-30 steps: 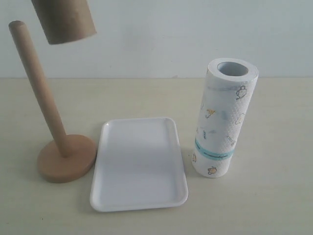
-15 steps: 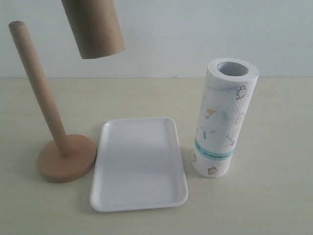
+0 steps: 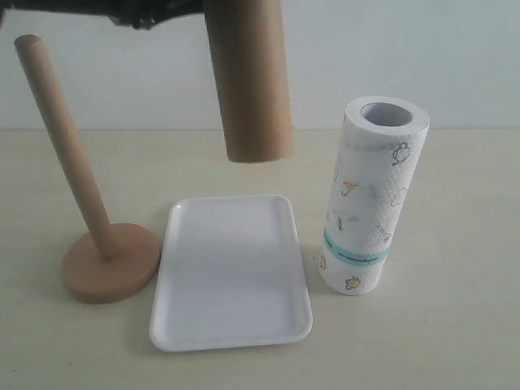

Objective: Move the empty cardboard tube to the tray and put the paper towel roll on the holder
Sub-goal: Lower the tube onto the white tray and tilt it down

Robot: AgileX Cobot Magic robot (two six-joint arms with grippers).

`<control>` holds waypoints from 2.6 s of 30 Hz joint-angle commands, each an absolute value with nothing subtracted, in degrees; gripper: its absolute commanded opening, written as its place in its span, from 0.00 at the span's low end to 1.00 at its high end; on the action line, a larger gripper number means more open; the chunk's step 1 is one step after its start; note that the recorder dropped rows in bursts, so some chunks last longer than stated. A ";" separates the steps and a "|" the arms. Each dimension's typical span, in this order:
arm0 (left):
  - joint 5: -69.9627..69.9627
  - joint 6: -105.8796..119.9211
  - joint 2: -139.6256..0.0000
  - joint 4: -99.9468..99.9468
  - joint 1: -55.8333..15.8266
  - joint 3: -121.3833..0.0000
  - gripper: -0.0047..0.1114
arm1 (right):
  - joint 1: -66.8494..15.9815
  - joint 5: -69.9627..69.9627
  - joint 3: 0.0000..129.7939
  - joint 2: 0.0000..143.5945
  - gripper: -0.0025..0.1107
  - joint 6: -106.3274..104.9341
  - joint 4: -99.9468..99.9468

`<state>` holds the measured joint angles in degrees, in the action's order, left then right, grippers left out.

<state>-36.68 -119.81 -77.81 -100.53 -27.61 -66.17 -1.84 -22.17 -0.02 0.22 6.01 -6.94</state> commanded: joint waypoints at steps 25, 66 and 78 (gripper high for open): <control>-22.83 -120.22 -93.08 -92.14 -28.06 -55.58 0.08 | -1.86 -21.69 0.00 0.00 0.05 5.92 -6.80; -22.11 -119.99 -109.82 -91.01 -27.96 -57.08 0.08 | -1.86 -21.69 0.00 0.00 0.05 5.92 -6.80; -19.68 -120.22 -112.88 -89.28 -27.96 -57.08 0.08 | -1.86 -21.69 0.00 0.00 0.05 5.92 -6.80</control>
